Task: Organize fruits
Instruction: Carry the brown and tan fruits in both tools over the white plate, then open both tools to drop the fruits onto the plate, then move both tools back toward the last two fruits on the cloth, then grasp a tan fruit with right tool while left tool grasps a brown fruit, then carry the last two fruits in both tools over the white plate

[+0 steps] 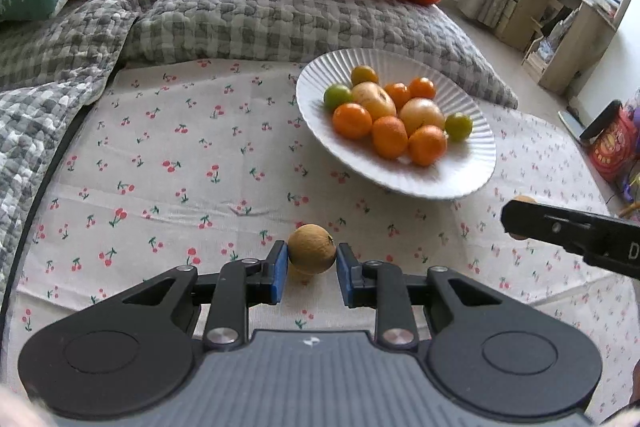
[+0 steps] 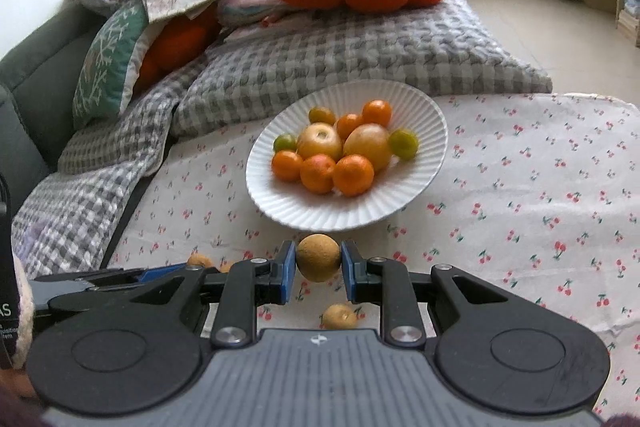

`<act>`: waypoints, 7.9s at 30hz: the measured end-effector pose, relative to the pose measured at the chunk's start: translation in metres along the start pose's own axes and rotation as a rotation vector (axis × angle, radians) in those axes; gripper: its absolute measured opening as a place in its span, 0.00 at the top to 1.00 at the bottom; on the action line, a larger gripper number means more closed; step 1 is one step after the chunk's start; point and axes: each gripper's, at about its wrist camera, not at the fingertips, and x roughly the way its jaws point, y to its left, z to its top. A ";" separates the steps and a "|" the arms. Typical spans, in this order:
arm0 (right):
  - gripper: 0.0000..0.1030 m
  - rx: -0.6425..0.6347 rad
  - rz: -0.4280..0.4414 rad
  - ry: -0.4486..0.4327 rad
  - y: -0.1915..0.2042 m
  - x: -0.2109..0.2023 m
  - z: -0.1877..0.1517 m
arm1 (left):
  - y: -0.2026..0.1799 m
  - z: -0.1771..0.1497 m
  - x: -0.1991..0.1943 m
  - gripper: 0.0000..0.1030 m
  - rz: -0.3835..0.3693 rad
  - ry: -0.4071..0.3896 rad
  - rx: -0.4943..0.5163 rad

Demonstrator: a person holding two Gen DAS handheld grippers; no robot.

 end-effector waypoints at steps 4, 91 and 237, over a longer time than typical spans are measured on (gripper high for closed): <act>0.79 0.036 -0.003 -0.037 -0.012 -0.006 0.012 | 0.007 0.018 -0.007 0.81 -0.002 -0.040 -0.037; 0.65 -0.162 0.022 -0.090 0.016 -0.036 0.000 | -0.012 0.013 -0.033 0.42 0.026 -0.120 0.068; 0.78 0.041 -0.056 -0.043 -0.058 0.075 0.089 | -0.032 0.115 0.074 0.77 -0.035 -0.125 0.043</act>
